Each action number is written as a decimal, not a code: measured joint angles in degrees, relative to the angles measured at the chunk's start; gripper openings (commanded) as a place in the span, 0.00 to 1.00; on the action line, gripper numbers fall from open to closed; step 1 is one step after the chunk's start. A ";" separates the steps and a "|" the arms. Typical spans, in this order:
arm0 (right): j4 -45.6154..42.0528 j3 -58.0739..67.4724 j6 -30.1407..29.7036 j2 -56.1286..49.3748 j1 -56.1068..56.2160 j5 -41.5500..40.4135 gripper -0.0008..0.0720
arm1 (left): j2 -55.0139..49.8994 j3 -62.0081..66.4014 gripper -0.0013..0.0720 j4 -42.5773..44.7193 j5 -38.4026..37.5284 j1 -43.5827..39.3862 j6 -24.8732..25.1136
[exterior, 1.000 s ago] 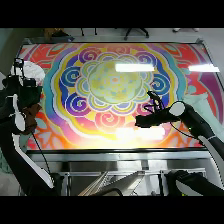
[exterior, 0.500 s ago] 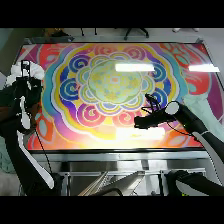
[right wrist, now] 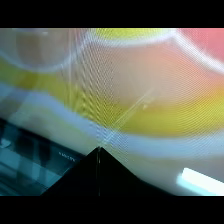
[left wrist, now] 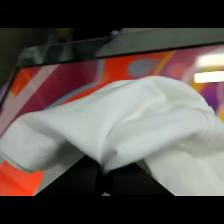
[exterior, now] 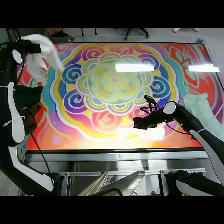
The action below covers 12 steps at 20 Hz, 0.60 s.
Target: Fold the shirts.
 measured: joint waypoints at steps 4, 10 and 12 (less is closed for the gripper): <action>-0.11 0.00 0.02 -0.17 0.00 -1.16 0.04 | 10.86 -4.63 0.03 -12.52 -15.47 -8.11 3.26; 1.77 0.00 0.02 -0.20 0.00 -0.02 0.04 | 15.74 -17.05 0.98 -22.03 -30.21 -19.87 -0.15; 3.74 0.00 -0.04 -0.20 0.00 2.08 0.04 | 15.52 -19.71 0.98 -23.02 -32.26 -22.21 -2.62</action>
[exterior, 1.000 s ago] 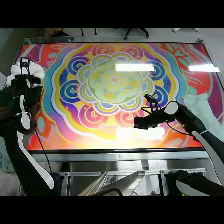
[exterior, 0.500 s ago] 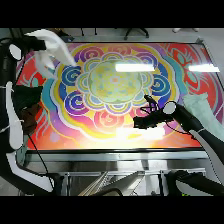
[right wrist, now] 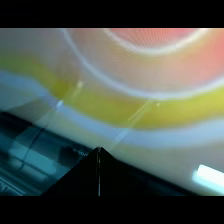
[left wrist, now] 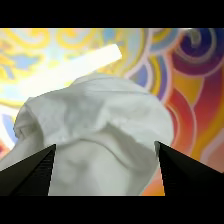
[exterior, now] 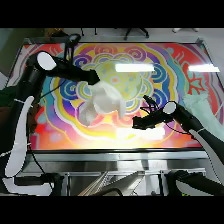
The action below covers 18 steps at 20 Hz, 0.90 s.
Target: Fold the shirts.
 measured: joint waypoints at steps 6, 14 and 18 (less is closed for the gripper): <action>2.36 0.74 -3.48 0.00 -1.42 3.98 0.71 | 0.35 0.57 0.98 -1.03 -10.82 3.21 -4.35; 2.95 2.60 -8.31 -1.42 -13.29 3.72 0.71 | 14.84 -32.65 0.98 -1.44 -10.99 10.78 -5.33; 5.60 2.73 -13.29 -5.57 -14.56 1.46 0.71 | 18.14 -49.07 0.98 -4.74 2.38 11.58 -3.32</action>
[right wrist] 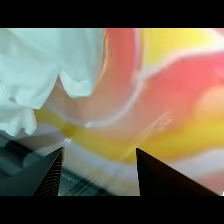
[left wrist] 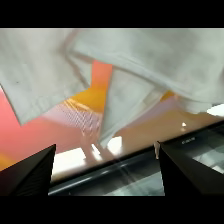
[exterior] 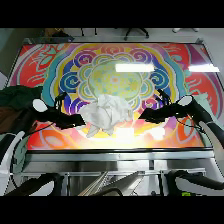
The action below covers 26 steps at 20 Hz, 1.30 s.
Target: Fold the shirts.
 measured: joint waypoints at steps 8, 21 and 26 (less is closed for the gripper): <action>10.10 0.02 -8.22 -6.97 3.93 -6.25 0.71 | -9.73 0.57 0.98 -11.78 11.37 0.22 8.59; 18.82 0.24 -14.21 -9.94 5.88 -11.76 0.49 | -18.36 6.19 0.98 -13.64 8.92 0.24 10.27; 19.02 0.24 -15.02 -9.97 5.88 -12.61 0.49 | -18.62 6.16 0.12 -12.17 11.61 0.26 10.69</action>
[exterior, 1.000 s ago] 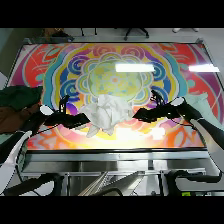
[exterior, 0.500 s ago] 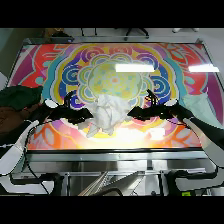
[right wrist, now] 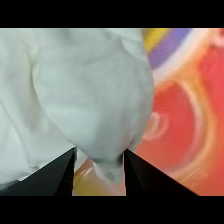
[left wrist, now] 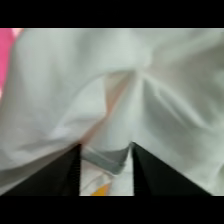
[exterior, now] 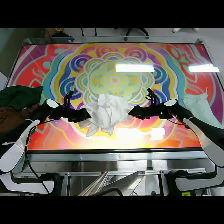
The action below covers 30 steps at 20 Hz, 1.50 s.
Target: Fold the shirts.
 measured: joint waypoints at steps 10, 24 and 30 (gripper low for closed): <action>-0.07 0.00 -0.90 -1.05 0.02 -2.45 0.30 | 0.04 0.04 0.04 -0.83 0.57 0.57 3.06; 2.84 20.37 -3.72 10.32 -5.75 4.94 0.04 | 24.26 13.70 0.03 -6.27 -8.76 10.05 4.76; -4.70 43.85 -4.57 23.45 -8.33 6.23 0.04 | 39.80 34.75 0.03 -7.96 -13.57 18.03 2.10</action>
